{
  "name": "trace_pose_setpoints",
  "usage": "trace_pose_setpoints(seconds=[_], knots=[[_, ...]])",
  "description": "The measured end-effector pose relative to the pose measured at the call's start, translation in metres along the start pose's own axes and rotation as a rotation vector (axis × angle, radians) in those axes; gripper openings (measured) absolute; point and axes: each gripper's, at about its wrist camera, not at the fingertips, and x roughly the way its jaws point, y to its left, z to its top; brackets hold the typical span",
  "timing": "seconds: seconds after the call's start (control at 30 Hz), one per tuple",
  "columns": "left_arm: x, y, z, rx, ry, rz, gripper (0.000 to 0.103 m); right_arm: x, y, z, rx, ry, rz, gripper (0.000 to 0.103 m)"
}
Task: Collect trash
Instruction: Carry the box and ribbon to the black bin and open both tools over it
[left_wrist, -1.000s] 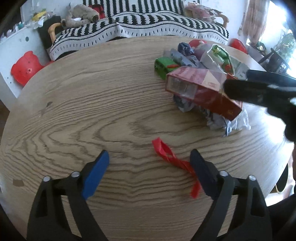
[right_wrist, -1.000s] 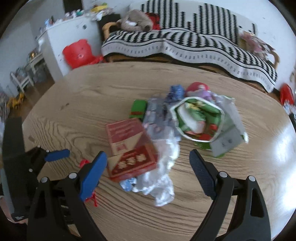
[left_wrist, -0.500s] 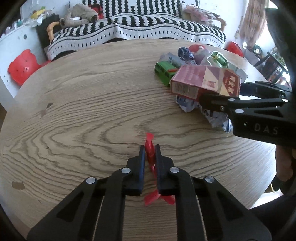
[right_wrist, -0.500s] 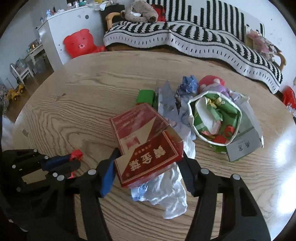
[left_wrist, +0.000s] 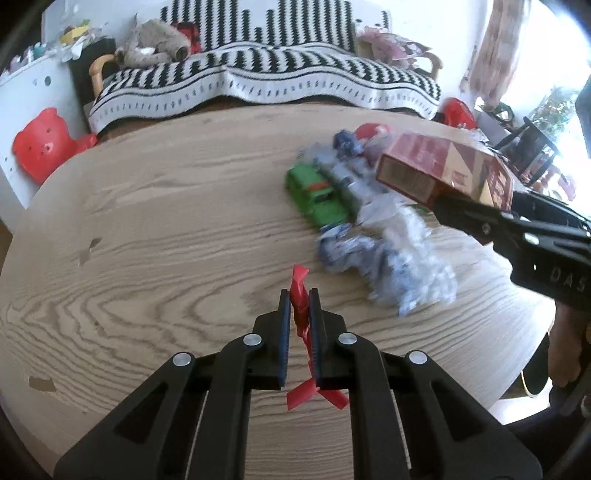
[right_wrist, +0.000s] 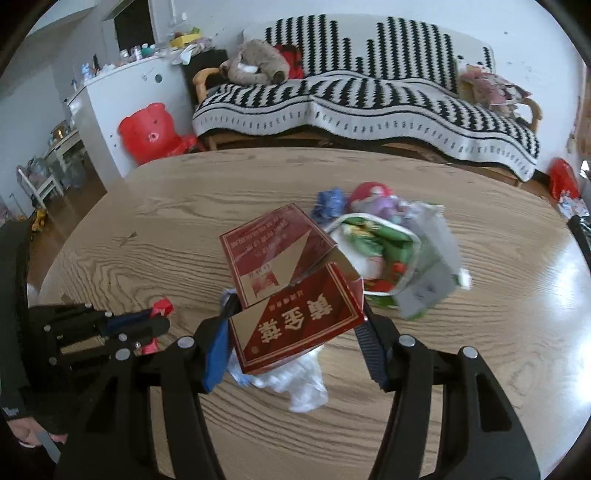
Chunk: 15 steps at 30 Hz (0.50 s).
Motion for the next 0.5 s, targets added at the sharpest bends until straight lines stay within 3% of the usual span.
trace_pose_setpoints(seconds=[0.23, 0.5], knots=[[-0.006, -0.062, 0.013, 0.084, -0.023, -0.062, 0.009, -0.056, -0.064, -0.025, 0.103, -0.044, -0.081, 0.059], [-0.008, -0.186, 0.016, 0.246, -0.038, -0.212, 0.009, -0.137, -0.162, -0.084, 0.262, -0.089, -0.227, 0.059]])
